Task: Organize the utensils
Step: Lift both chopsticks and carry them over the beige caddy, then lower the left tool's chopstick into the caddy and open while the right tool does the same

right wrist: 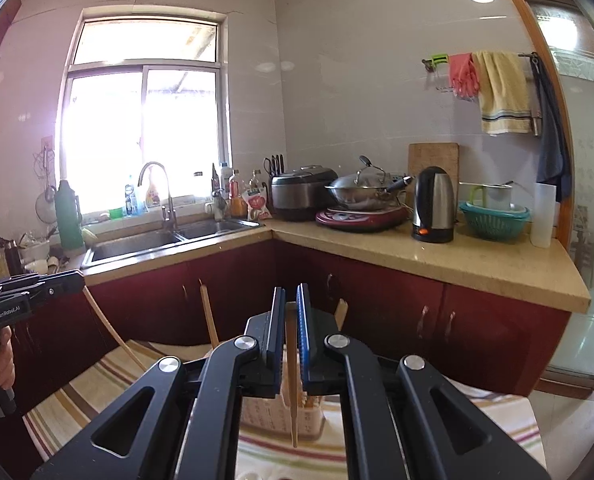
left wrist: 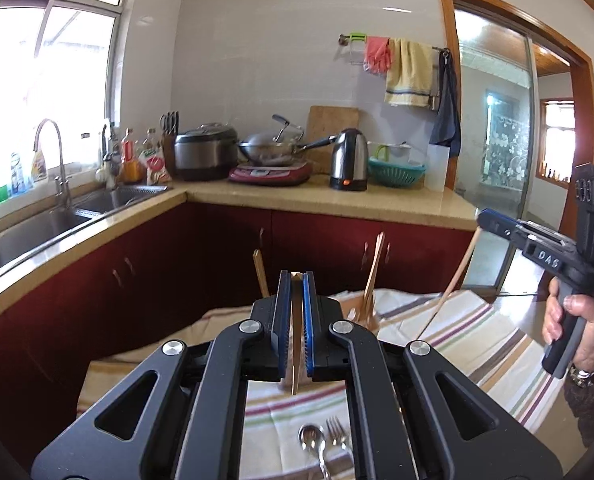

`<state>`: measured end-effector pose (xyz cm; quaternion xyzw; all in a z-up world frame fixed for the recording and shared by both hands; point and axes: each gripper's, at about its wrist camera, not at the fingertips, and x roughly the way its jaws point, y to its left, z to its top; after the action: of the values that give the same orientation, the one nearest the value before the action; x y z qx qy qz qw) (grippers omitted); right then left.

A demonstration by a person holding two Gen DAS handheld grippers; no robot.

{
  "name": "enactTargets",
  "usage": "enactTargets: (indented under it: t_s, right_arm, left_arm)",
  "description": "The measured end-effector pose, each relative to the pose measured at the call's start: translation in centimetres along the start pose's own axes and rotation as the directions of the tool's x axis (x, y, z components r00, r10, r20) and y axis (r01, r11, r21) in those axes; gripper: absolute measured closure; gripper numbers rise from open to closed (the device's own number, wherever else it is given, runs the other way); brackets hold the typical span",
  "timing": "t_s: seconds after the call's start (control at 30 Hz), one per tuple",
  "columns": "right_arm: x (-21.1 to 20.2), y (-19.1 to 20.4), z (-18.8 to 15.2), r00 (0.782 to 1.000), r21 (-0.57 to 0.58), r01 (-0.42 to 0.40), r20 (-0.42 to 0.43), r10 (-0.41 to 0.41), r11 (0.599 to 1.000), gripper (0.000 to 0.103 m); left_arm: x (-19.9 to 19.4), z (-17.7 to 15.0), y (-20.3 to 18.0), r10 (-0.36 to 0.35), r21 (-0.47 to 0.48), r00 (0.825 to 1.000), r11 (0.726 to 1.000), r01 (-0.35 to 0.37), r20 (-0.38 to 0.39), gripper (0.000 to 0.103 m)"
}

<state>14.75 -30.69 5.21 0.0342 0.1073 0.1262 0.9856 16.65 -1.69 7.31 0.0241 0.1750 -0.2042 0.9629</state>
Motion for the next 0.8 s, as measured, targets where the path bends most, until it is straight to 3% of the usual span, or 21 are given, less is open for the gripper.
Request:
enactTargets:
  t_s: [0.23,0.4,0.53,0.8]
  right_arm:
    - [2.3,0.0,2.9,0.999,-0.012,-0.015,0.031,0.016,1.0,0.096]
    - [4.8,-0.2,3.6,1.0,-0.014,-0.016,0.023,0.017,1.0,0.096]
    - [7.3,-0.8,2.9,1.0,-0.002,-0.009,-0.006,0.009,1.0,0.096]
    - [12.7,-2.1,-1.4,0.991,0.044,-0.007,-0.131,0.013,0.999,0.096]
  left_arm:
    - [2.1,4.9,-0.3,-0.01,0.022,0.998,1.0,0.009,0.061,0.097]
    - [4.7,6.5,-0.6,0.008,0.024,0.996,1.0,-0.01,0.089,0.097]
    - [7.5,5.7,-0.4,0.024,0.0,0.997,1.0,-0.024,0.072,0.097]
    - [14.4,1.7,0.2,0.039,-0.052,0.998,0.998,-0.041,-0.04,0.097]
